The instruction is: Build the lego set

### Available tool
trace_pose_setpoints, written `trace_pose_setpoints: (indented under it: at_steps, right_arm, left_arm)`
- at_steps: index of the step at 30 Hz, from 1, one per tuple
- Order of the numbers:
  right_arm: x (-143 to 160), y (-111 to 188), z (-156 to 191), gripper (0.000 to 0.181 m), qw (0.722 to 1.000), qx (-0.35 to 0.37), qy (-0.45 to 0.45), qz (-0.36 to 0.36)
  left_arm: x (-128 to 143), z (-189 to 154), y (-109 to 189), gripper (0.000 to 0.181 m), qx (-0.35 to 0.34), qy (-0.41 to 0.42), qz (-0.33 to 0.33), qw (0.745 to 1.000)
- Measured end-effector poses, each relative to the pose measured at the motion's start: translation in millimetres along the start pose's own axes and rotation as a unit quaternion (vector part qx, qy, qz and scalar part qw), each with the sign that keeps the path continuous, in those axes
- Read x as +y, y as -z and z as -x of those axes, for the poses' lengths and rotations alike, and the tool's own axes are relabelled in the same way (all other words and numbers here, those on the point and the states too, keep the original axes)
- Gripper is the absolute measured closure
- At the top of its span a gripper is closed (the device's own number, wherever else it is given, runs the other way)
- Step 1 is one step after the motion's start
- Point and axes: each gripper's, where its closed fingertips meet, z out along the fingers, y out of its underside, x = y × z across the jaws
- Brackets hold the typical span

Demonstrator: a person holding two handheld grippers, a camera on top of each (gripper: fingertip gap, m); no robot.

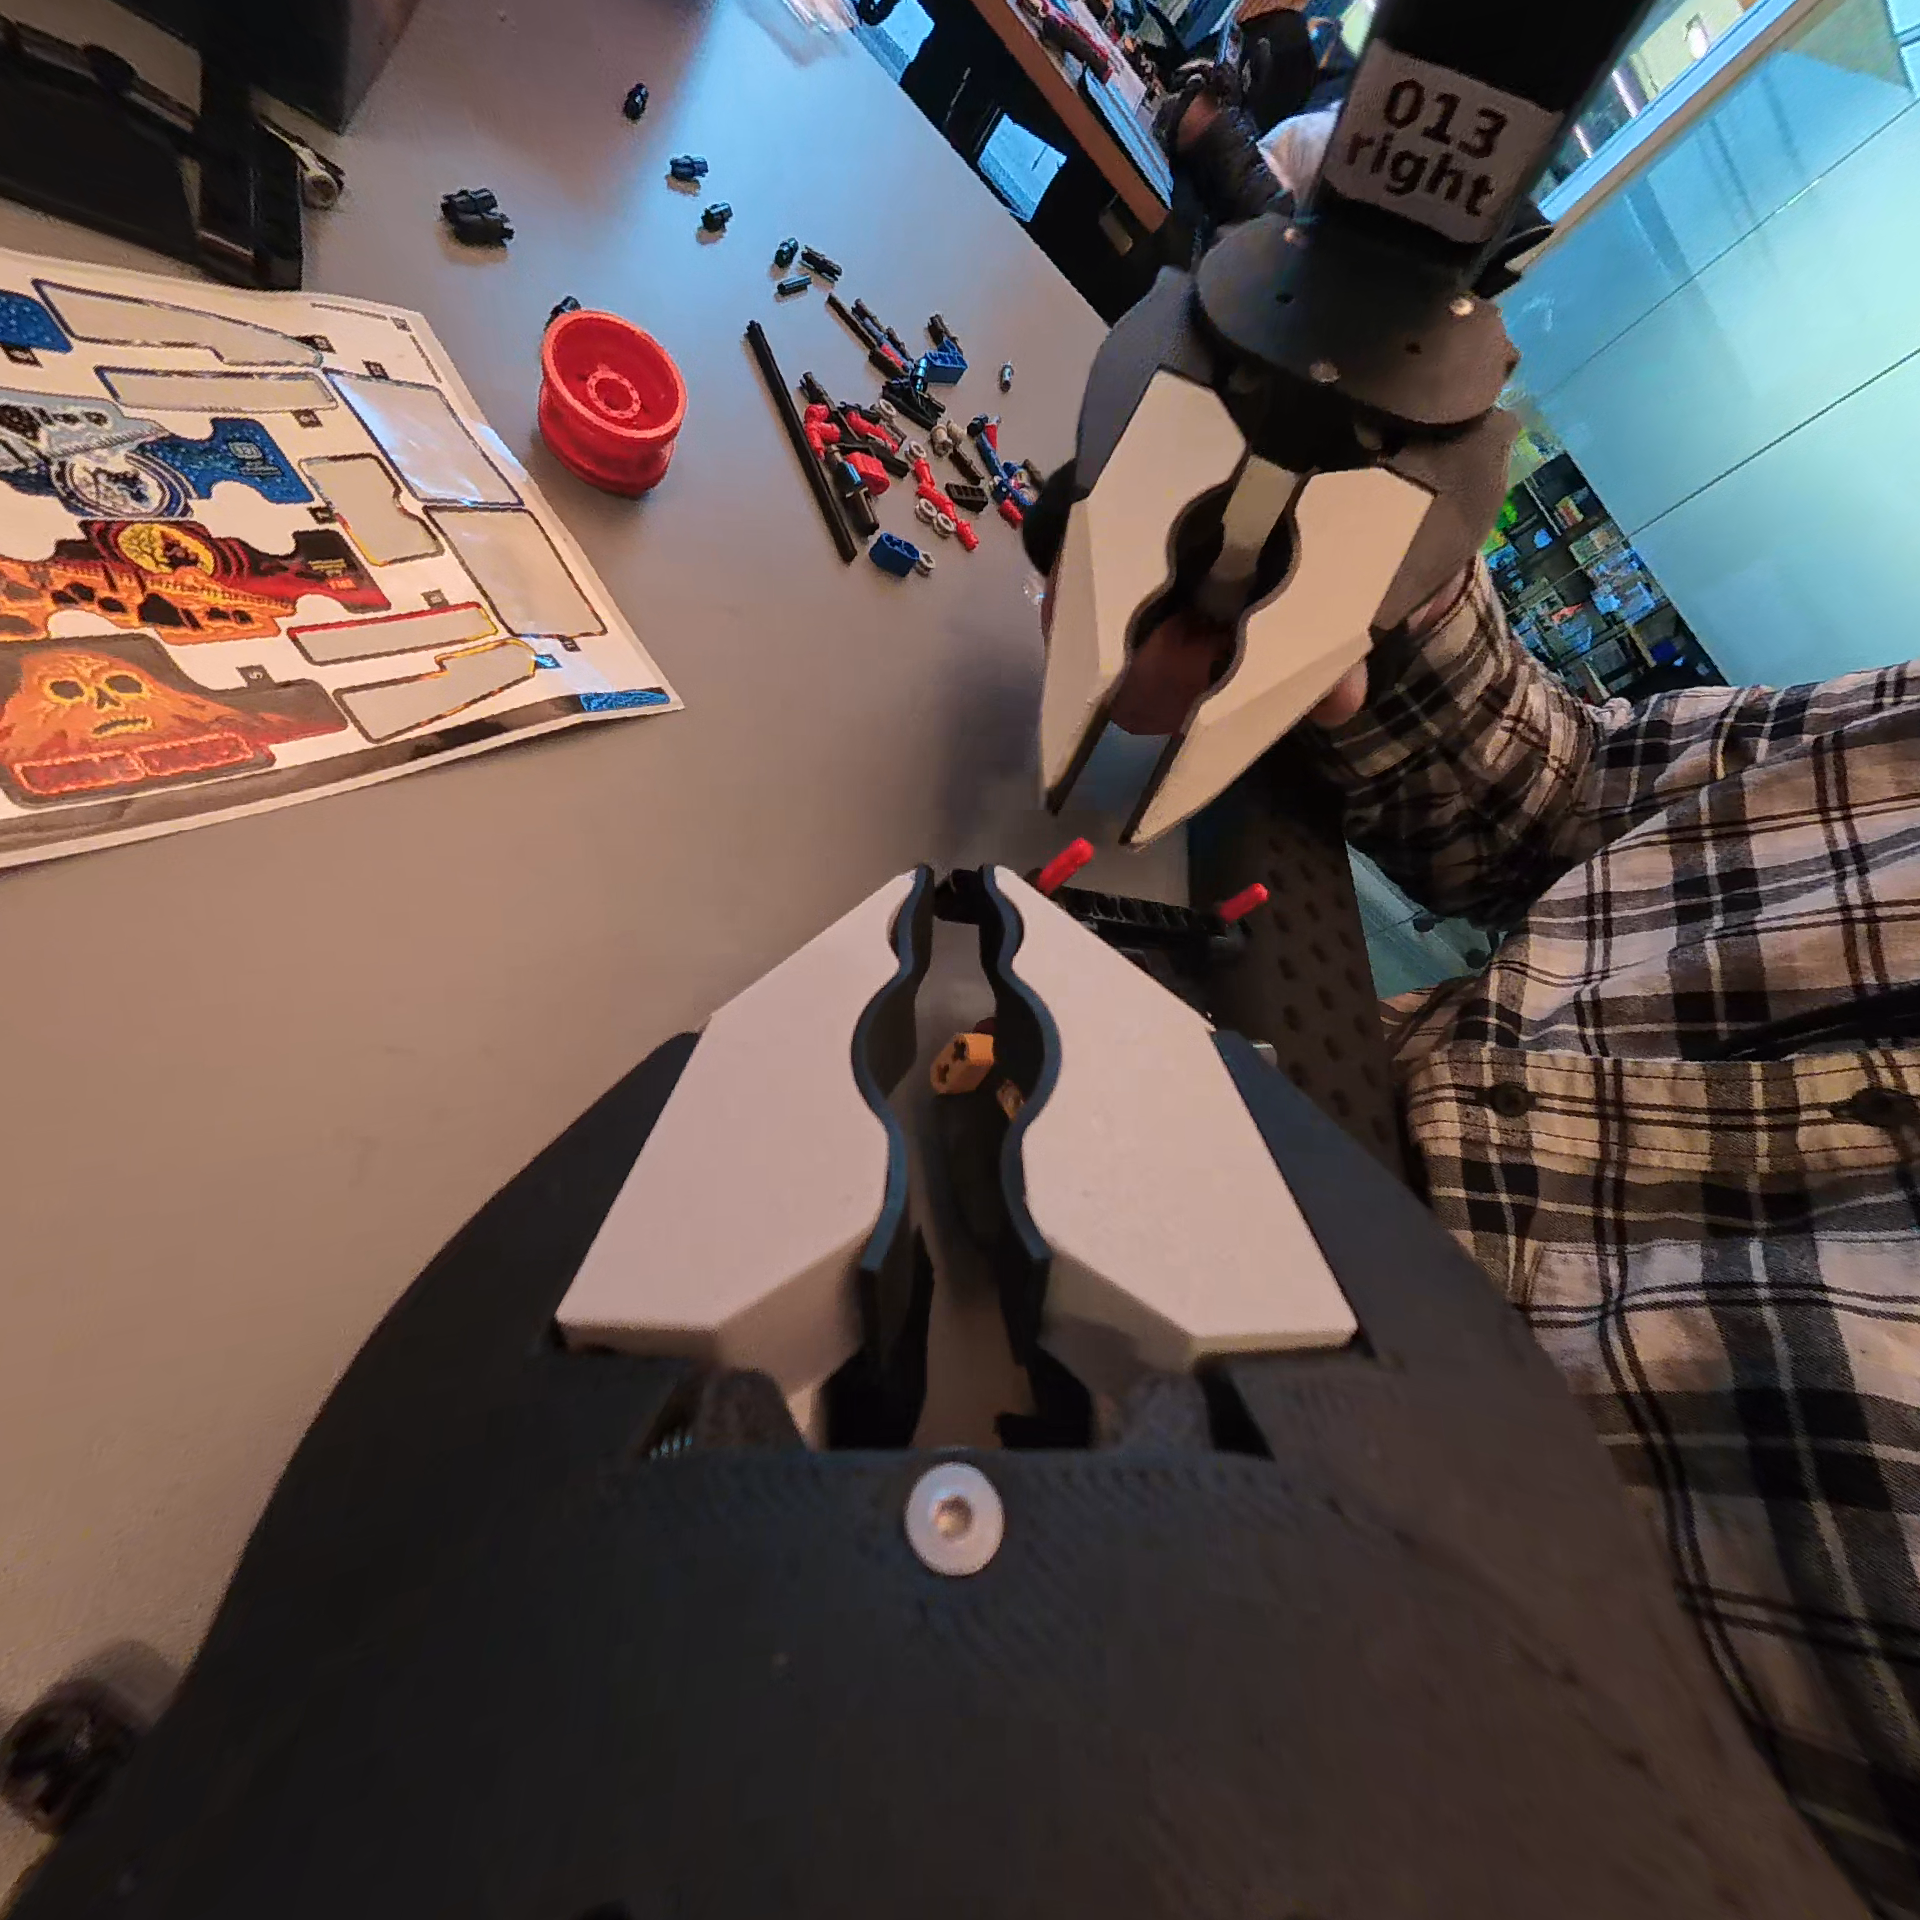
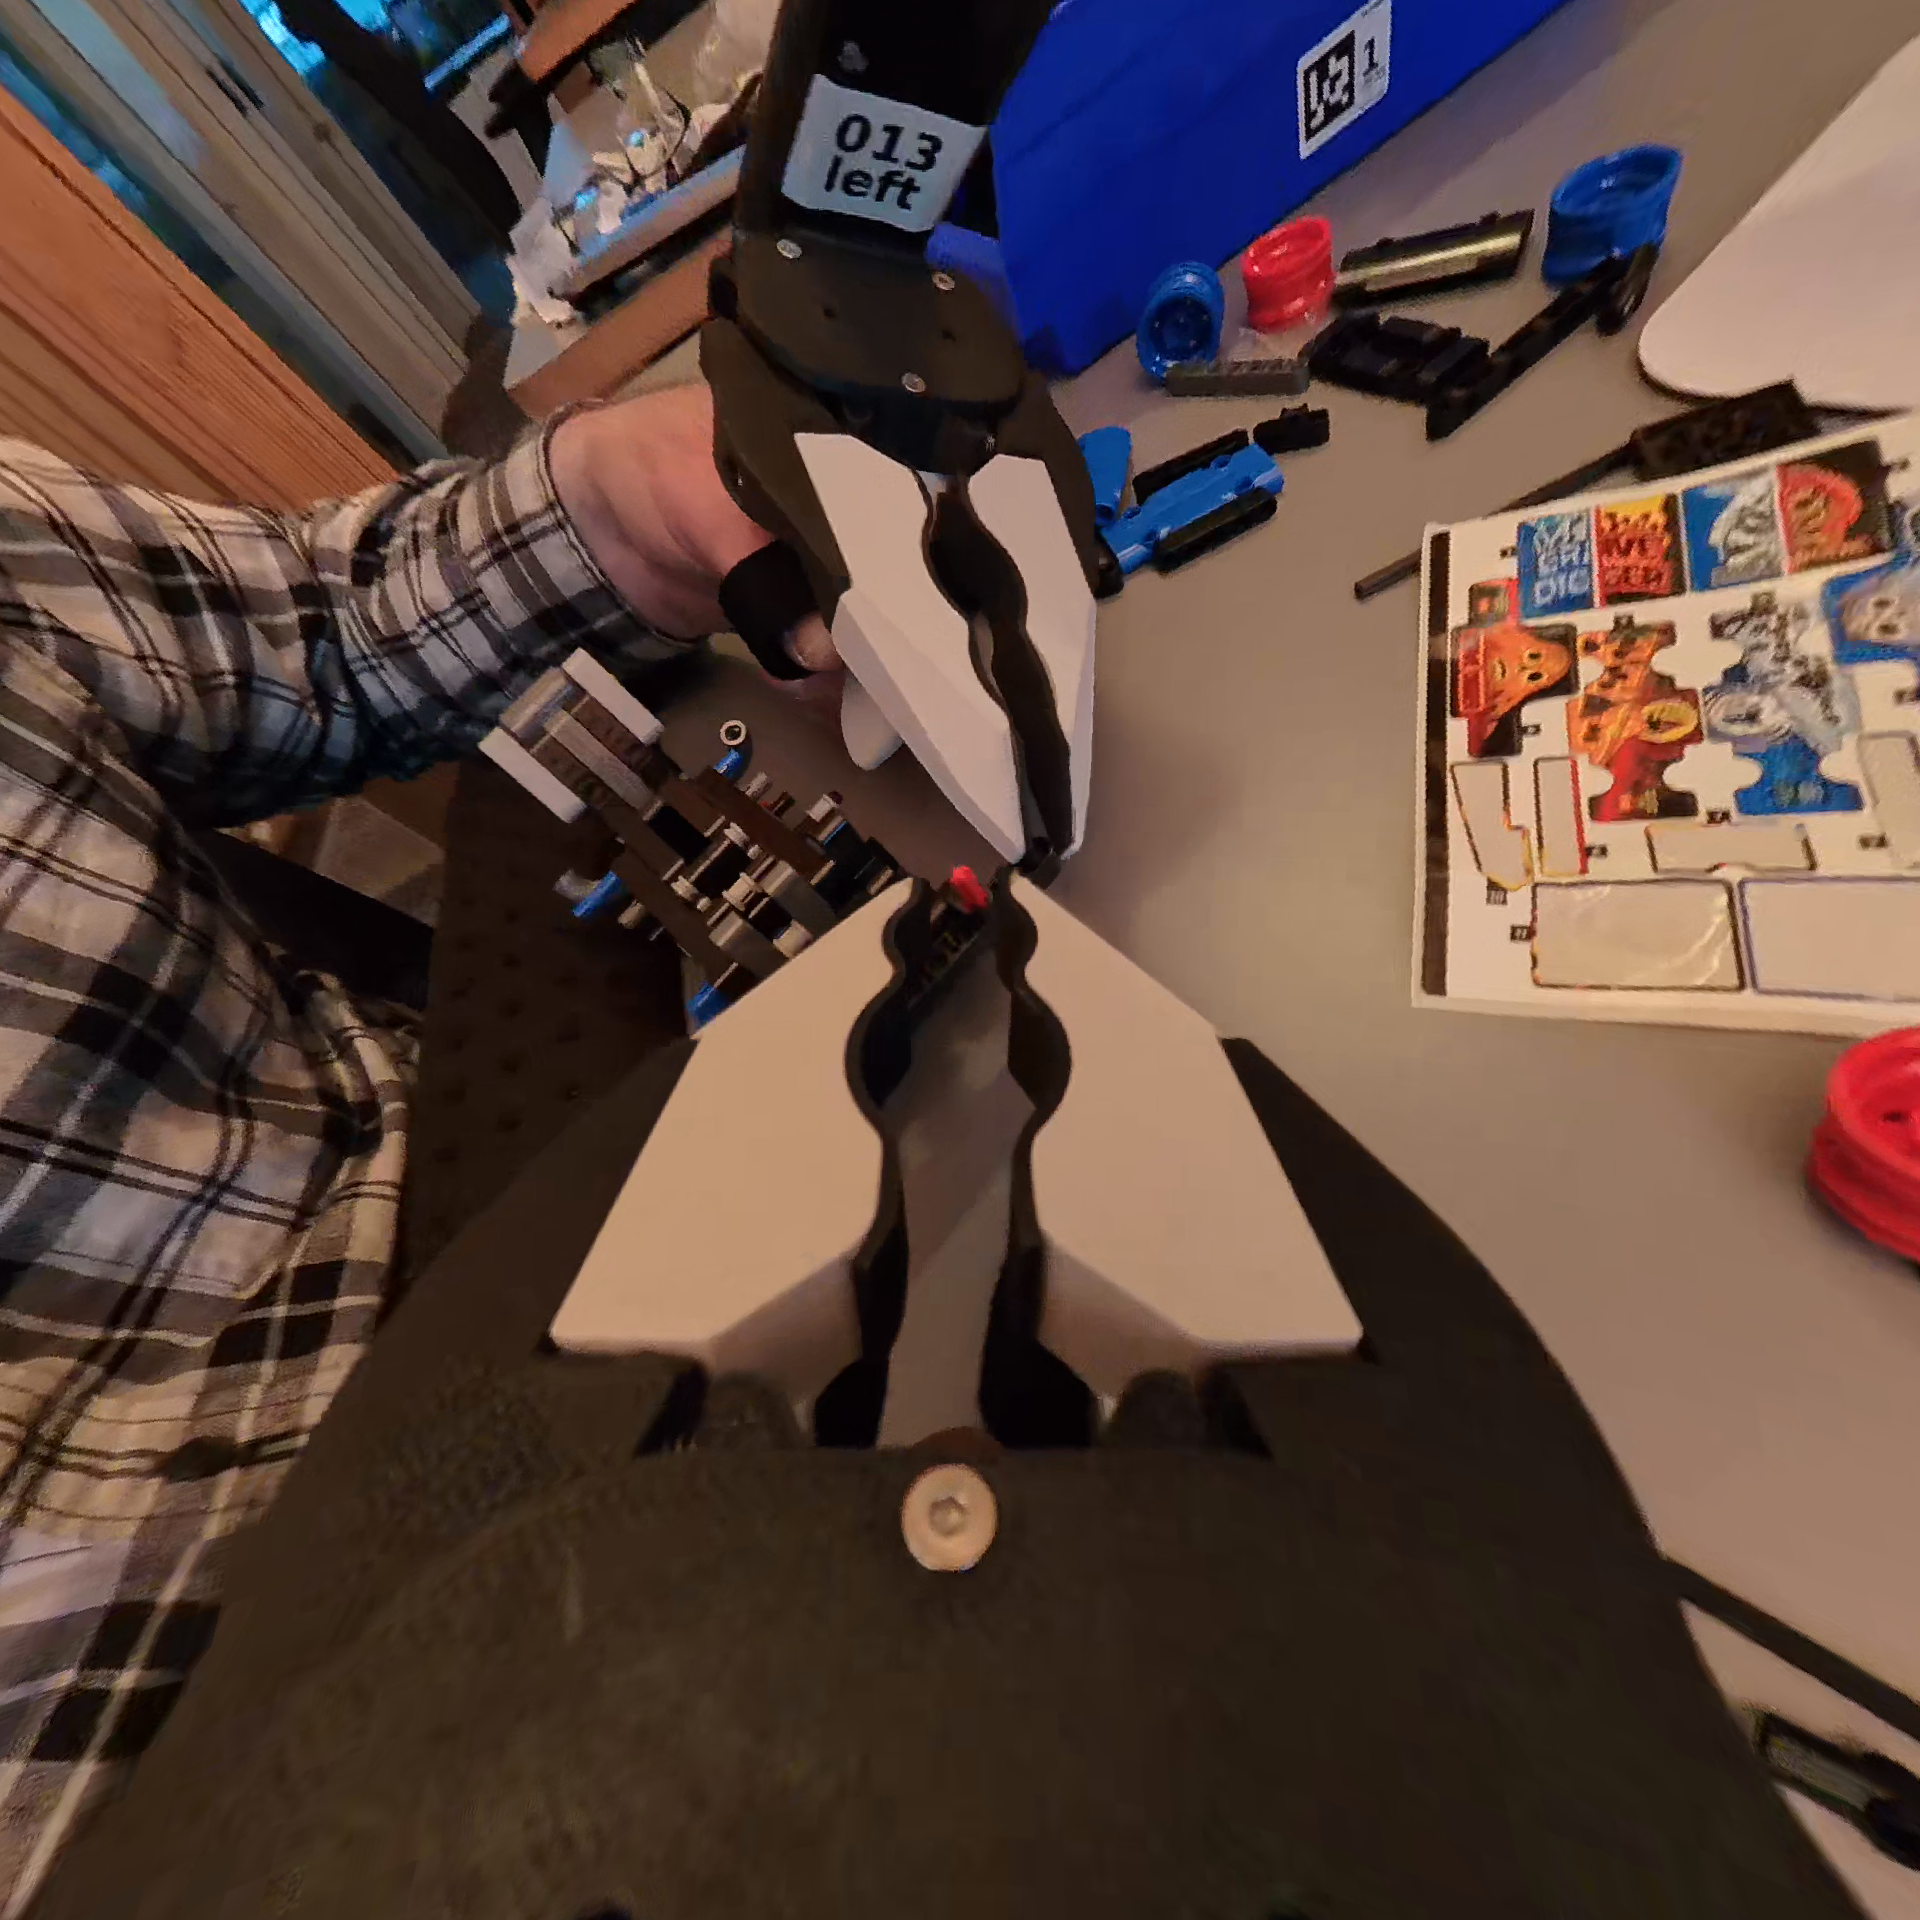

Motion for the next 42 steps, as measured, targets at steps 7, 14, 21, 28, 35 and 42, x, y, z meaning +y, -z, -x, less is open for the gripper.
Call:
trace_pose_setpoints:
  at_steps: [7,14,21,28,35,42]
  right_arm:
    - [-4,-6,-2,0.181,0.997,0.034,0.060,0.021]
    - [-3,-8,-2,0.181,0.997,0.034,0.062,0.018]
    - [-1,-9,-1,0.181,0.998,0.026,0.055,0.013]
    - [-1,-8,2,0.181,0.998,0.023,0.051,0.007]
    - [-5,11,8,0.172,0.999,0.008,0.041,-0.015]
    - [18,6,15,0.159,0.997,-0.056,-0.057,0.012]
  left_arm:
    - [0,1,0,0.175,-0.004,0.000,-0.002,1.000]
    - [0,3,0,0.176,-0.016,-0.006,-0.004,1.000]
    - [0,3,0,0.181,-0.033,-0.016,-0.010,0.999]
    - [-4,1,4,0.181,-0.033,-0.013,-0.028,0.999]
    - [2,-10,10,0.159,-0.049,-0.045,-0.004,0.998]
    - [14,-18,5,0.143,-0.013,-0.031,0.036,0.999]
